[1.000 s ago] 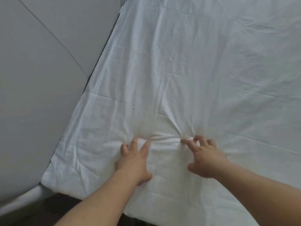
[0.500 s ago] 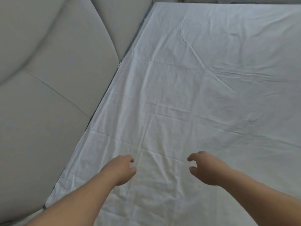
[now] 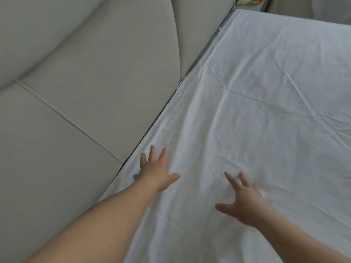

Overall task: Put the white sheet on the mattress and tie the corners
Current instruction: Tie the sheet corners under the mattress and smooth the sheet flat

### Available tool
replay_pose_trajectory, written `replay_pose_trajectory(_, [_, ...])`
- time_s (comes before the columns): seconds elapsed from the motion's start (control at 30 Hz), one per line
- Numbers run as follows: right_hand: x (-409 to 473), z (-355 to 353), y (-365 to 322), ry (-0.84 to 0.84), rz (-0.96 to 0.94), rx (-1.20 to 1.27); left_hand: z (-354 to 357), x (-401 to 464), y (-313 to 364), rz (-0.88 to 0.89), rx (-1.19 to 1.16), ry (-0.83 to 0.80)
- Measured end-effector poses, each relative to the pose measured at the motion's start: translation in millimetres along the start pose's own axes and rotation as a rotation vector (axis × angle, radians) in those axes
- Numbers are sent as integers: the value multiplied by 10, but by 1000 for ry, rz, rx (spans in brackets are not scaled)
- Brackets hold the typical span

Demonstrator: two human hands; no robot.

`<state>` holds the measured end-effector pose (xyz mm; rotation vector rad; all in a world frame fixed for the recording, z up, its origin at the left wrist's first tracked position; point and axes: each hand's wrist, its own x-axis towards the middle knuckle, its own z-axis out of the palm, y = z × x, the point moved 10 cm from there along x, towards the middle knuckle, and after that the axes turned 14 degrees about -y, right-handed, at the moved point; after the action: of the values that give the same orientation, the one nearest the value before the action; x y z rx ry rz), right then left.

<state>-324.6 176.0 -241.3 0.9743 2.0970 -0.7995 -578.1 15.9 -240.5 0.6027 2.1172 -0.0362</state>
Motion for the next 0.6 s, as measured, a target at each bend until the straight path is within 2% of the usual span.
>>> replay_pose_trajectory(0.07, [328,147,-50,10,31,-47,-109,327,-115,-21,59,13])
replay_pose_trajectory(0.13, [523,351,-30,-29,77,-103,-12,562,-243,-72,83,-55])
replay_pose_trajectory(0.37, [421,350,-19,-68,121,-80,-14,630,-180,-97,37,-150])
replay_pose_trajectory(0.6, [435,239,-157,-186,132,-154,-21,667,-184,-137,37,-120])
